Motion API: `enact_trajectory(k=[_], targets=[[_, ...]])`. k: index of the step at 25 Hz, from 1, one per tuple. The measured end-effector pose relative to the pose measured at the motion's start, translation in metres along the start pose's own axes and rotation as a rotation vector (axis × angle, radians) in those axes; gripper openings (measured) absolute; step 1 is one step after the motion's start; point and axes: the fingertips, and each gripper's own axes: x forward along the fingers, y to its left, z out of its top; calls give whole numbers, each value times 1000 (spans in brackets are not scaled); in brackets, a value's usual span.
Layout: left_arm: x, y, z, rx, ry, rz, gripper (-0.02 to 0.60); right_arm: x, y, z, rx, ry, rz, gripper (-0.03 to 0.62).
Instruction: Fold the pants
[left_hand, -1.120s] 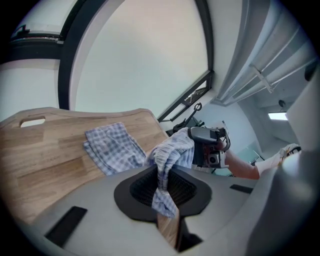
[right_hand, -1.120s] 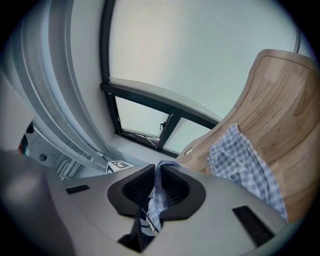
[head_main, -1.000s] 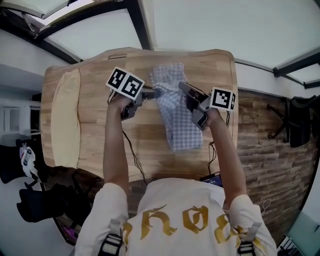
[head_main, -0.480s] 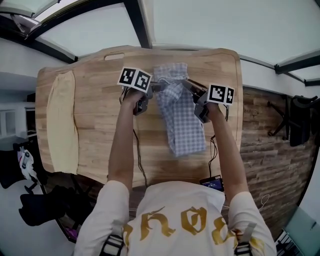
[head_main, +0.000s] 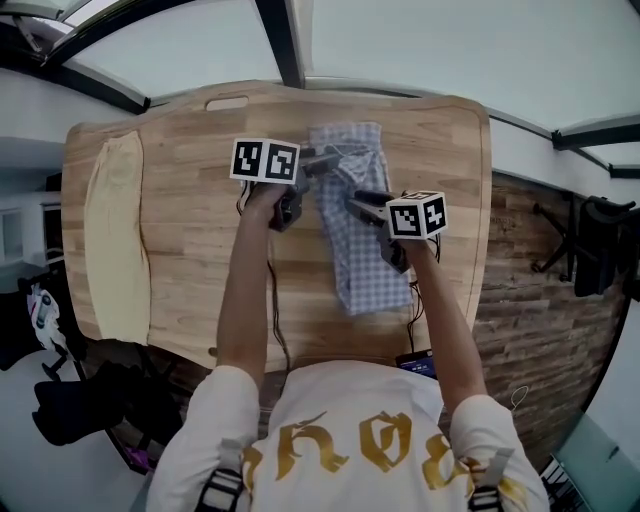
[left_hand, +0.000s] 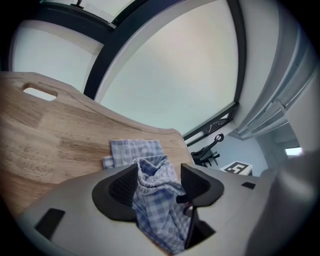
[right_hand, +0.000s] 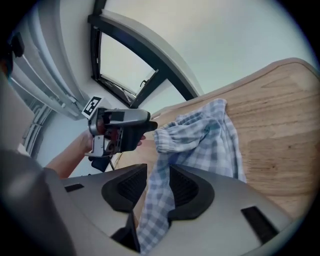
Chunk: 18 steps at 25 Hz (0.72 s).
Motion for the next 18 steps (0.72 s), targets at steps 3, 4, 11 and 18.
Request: enact_trajectory(k=[3,4,11,18], targets=[[-6,0,0,25,-20,30,262,8,-10,12,31,-25,-26,142],[-9,1,-2,41,-27,54,262,10,-11,19,38,-39,-25,133],[-8,-6,-37,244,60,141,262,15,-15,91,7,-154,-41,114],[-5,-18,-59,258,88,119,261,8,-53,113,-9,-251,-196,121]])
